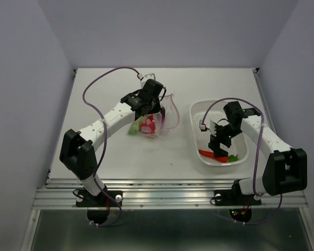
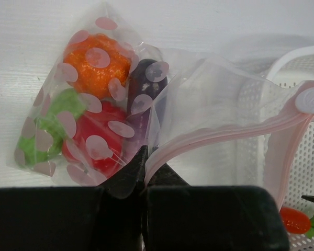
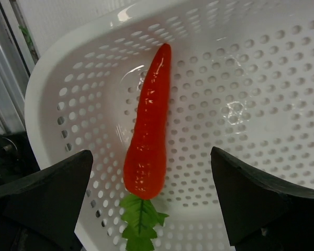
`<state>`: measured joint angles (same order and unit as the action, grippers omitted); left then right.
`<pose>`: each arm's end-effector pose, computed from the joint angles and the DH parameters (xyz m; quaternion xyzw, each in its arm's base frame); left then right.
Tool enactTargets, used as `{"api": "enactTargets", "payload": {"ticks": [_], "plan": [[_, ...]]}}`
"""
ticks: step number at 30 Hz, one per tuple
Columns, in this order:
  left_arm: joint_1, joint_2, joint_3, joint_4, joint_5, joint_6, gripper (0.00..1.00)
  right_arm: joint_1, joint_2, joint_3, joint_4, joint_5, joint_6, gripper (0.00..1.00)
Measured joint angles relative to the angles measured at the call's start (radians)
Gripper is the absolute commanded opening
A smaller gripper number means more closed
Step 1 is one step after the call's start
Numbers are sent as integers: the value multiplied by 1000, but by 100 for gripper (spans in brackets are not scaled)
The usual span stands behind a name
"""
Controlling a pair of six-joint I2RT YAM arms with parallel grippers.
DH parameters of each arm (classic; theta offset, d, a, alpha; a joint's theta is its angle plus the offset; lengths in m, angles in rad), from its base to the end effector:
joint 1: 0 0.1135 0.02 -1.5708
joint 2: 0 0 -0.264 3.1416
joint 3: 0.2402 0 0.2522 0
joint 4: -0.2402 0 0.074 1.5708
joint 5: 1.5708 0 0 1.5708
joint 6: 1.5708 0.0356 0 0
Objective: Place the food in the zip-top bag and seal the zipper
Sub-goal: Pick up the fake vegetable from the bin.
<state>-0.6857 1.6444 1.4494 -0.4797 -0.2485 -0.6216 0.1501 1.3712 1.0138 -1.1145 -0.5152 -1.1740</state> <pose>0.2966 -0.2314 0.3204 -0.0250 0.8956 -0.1727 0.4092 0.2233 0.0515 0.2383 -0.6037 0.7540 0.1984 0.1663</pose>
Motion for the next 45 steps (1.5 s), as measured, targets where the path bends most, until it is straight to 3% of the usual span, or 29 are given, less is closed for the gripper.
{"api": "enactTargets", "payload": {"ticks": [15,21,23,28,31,36,41,45], "plan": [[-2,0,0,36,-4,16,0,0,137,-138,285,-11,86,98],[-2,0,0,42,-7,22,0,0,137,-180,377,14,67,75],[-2,0,0,42,-6,23,0,0,132,-191,399,18,58,56],[-2,0,0,42,-6,23,0,-2,120,-211,467,41,40,23],[-2,0,0,42,-7,23,0,-2,115,-210,469,50,46,15],[-2,0,0,42,-7,22,0,-1,92,-187,471,98,96,12],[-2,7,11,30,-10,17,0,-1,11,-44,479,139,163,12],[-2,45,61,-9,-19,6,0,-1,-83,77,579,147,277,21]]}}
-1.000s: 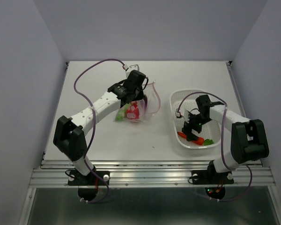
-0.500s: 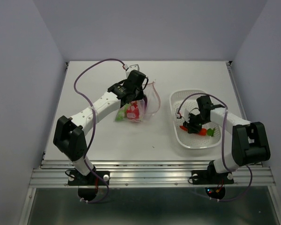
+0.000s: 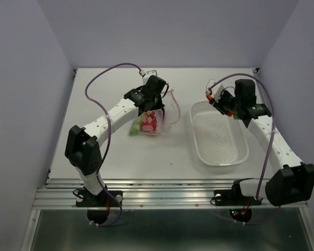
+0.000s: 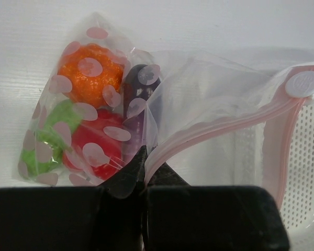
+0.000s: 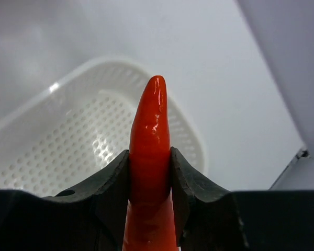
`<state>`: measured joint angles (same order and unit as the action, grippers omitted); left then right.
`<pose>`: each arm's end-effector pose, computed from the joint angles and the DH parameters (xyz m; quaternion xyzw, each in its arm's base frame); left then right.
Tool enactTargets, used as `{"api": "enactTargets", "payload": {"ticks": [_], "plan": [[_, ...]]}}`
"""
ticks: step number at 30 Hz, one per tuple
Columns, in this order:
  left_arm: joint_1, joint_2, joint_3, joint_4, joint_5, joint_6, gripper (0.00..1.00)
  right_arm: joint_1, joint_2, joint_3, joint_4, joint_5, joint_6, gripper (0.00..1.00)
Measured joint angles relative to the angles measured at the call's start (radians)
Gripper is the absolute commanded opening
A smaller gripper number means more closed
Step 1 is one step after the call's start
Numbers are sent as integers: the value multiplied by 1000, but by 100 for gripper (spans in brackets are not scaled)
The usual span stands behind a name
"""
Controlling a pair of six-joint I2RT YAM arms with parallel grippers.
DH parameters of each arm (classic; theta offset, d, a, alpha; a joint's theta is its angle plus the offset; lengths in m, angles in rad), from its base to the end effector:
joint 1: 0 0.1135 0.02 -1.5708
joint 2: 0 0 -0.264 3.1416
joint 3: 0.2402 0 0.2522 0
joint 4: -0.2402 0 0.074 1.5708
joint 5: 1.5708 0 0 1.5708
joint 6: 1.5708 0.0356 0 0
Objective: Place the food in the zip-top bag and seal the zipper
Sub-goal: Pick up the fake vegetable from the bin, then place the fake vegetable in the zipper food storage bag.
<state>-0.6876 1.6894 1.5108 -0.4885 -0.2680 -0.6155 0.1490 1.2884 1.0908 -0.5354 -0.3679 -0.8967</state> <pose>0.3059 -0.2390 0.3241 -0.0262 0.8931 -0.1668 0.4170 0.2731 0.0539 0.3060 -0.5129 0.7410 0.0095 0.4333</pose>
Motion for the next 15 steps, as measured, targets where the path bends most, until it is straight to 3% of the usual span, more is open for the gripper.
{"api": "enactTargets", "payload": {"ticks": [4,9,15], "plan": [[0,61,82,-48,-16,-15,0,0,-18,119,161,-8,221,15],[0,108,137,-90,-21,-40,0,14,68,322,409,-43,627,14],[0,126,174,-126,-5,-56,0,171,80,284,736,80,988,16]]}}
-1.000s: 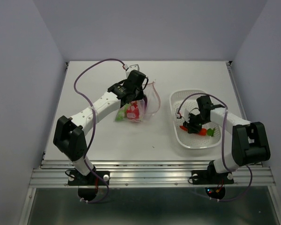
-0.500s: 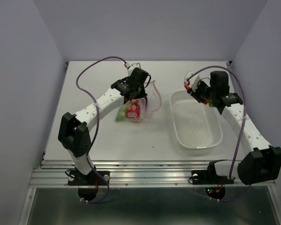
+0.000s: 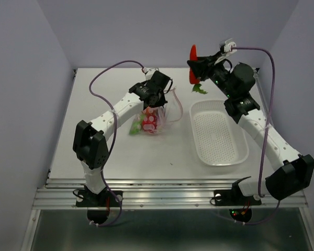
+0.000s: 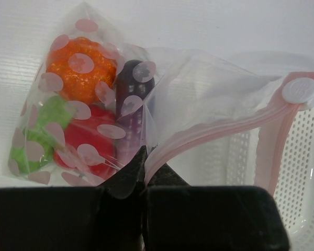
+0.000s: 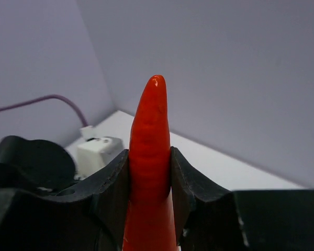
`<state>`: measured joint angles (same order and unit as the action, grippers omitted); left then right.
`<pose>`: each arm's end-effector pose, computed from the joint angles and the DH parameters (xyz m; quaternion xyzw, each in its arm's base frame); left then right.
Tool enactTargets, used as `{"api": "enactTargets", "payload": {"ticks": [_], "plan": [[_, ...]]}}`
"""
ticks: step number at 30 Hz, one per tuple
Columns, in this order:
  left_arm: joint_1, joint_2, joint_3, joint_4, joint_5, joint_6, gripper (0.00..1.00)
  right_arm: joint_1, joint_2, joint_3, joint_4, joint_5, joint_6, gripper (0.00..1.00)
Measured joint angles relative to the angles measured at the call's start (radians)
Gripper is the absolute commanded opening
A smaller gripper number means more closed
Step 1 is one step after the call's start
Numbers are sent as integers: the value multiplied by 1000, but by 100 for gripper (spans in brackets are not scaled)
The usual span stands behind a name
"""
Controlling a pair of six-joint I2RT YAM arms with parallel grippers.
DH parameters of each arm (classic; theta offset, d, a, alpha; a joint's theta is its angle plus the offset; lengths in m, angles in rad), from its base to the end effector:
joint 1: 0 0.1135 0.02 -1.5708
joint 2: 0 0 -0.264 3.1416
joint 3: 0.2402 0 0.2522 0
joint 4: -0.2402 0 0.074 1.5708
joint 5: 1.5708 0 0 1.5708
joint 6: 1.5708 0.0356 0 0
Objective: Place the food in the zip-top bag and seal the zipper
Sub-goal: Place the fake vegetable in the zipper food storage bag.
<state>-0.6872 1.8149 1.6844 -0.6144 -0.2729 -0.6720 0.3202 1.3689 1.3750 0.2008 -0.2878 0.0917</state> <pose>0.3262 -0.2553 0.3239 -0.0477 0.9078 -0.1530 0.3876 0.2982 0.1095 0.4558 -0.1817 0.6070 0.2456 0.7336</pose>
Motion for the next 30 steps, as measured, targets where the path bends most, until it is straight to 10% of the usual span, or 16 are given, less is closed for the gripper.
{"api": "enactTargets", "payload": {"ticks": [8,30], "plan": [[0,6,52,-19,28,-15,0,212,-39,-290,317,229,303,18],[11,3,56,-53,87,-57,0,500,117,-589,621,776,296,22]]}}
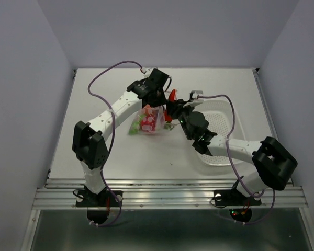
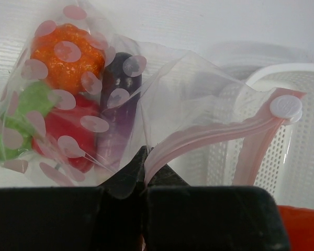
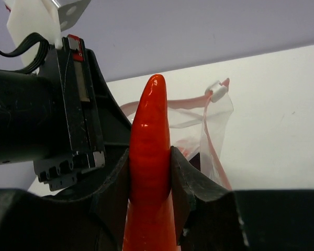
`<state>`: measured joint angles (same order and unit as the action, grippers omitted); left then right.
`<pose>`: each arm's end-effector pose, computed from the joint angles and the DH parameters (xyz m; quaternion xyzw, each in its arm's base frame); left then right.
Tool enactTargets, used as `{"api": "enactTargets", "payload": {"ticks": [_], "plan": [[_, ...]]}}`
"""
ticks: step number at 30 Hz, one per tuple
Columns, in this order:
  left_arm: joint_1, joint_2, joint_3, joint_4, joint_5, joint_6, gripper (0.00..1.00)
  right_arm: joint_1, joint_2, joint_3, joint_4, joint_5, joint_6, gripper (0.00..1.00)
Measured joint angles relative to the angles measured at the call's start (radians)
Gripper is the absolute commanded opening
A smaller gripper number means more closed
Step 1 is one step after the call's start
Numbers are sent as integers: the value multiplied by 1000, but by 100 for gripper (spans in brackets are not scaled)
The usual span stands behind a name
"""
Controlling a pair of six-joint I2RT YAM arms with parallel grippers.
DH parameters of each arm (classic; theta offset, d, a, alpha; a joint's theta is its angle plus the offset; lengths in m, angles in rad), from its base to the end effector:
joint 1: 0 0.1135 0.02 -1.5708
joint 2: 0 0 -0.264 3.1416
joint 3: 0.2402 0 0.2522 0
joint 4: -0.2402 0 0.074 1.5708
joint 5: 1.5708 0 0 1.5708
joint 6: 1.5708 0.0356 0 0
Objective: Place the food in the zip-top bag and seal the zipper
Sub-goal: Place the fake vegetable in the zipper food storage bag.
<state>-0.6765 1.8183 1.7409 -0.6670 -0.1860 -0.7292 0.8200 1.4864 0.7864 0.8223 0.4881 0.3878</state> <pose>0.3267 -0.2539 0.3365 -0.0613 0.9106 -0.1935 0.3600 0.2363 0.2287 0.2775 0.0389 0.6668 0.2809 0.6892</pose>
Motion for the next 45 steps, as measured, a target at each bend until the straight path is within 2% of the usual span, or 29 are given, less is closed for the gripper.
{"api": "enactTargets", "payload": {"ticks": [8,17,19,24,29,32,35,38,45], "plan": [[7,-15,0,3,6,-42,0,64,-22,-51,-38,30,21,23],[16,-41,0,3,5,-53,0,91,-60,-60,-163,10,34,25],[18,-41,0,3,6,-53,0,91,-56,-40,-224,8,35,29],[18,-51,0,4,10,-45,0,91,-22,55,-346,10,52,46],[17,-98,-45,32,35,-27,0,91,0,133,-476,10,71,53],[15,-127,-82,46,38,-19,0,91,31,218,-581,22,89,53],[13,-141,-101,57,16,-15,0,92,74,310,-689,36,111,59],[17,-146,-109,58,5,-10,0,92,81,339,-754,36,121,60],[8,-146,-109,48,2,10,0,93,35,349,-850,7,93,80]]}}
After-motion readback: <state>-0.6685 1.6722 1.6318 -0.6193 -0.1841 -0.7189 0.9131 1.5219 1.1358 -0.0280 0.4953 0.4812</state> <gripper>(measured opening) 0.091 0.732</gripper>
